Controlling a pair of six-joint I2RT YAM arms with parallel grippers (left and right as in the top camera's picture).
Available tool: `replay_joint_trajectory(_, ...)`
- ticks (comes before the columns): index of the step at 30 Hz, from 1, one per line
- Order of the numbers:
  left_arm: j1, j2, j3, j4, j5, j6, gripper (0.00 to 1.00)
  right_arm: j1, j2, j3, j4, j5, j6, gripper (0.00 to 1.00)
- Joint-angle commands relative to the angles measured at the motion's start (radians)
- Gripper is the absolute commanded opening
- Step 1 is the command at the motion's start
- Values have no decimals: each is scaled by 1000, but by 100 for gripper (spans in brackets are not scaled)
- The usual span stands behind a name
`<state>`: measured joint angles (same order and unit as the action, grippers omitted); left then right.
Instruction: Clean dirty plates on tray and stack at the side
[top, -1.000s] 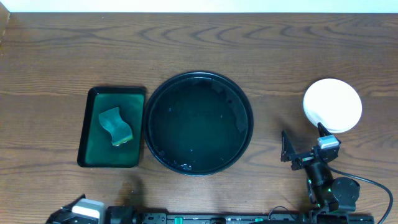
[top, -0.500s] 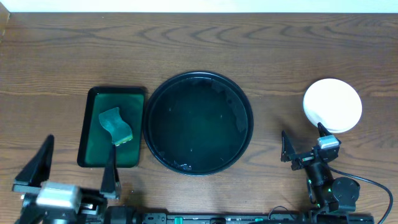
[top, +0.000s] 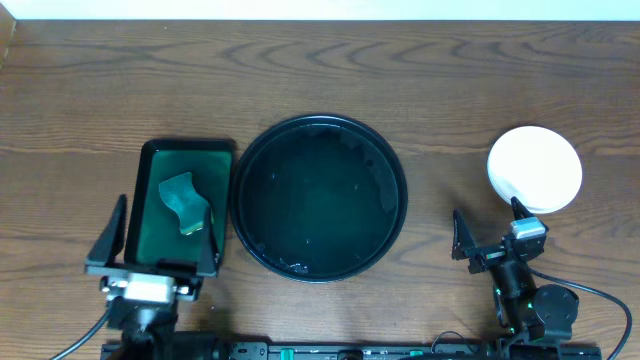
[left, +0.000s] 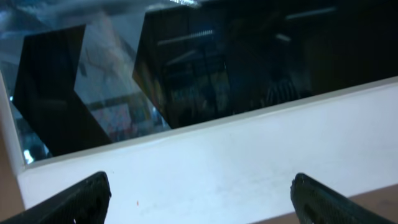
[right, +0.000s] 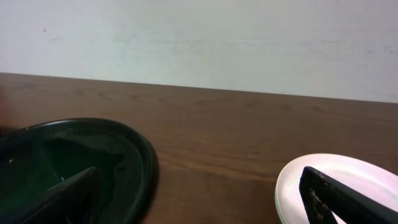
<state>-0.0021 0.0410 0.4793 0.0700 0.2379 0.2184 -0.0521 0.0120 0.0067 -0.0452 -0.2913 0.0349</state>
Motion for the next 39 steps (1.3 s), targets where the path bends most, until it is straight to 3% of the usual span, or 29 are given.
replay_joint_trajectory(1,0,-40,-76,48,9,13,93,-6,-6,-2,-5,6,13,99)
replay_joint_trajectory(10,24,-39,-225,166,10,13,93,-6,-6,-2,-5,6,13,99)
replay_joint_trajectory(18,25,-39,-406,362,10,5,93,-6,-6,-2,-5,6,13,99)
replay_joint_trajectory(25,25,-39,-469,381,9,6,93,-6,-6,-2,-5,6,13,99)
replay_joint_trajectory(32,25,-39,-475,300,9,6,93,-6,-6,-2,-5,6,13,99)
replay_joint_trajectory(39,25,-39,-475,2,10,-63,93,-6,-6,-2,-5,6,13,99)
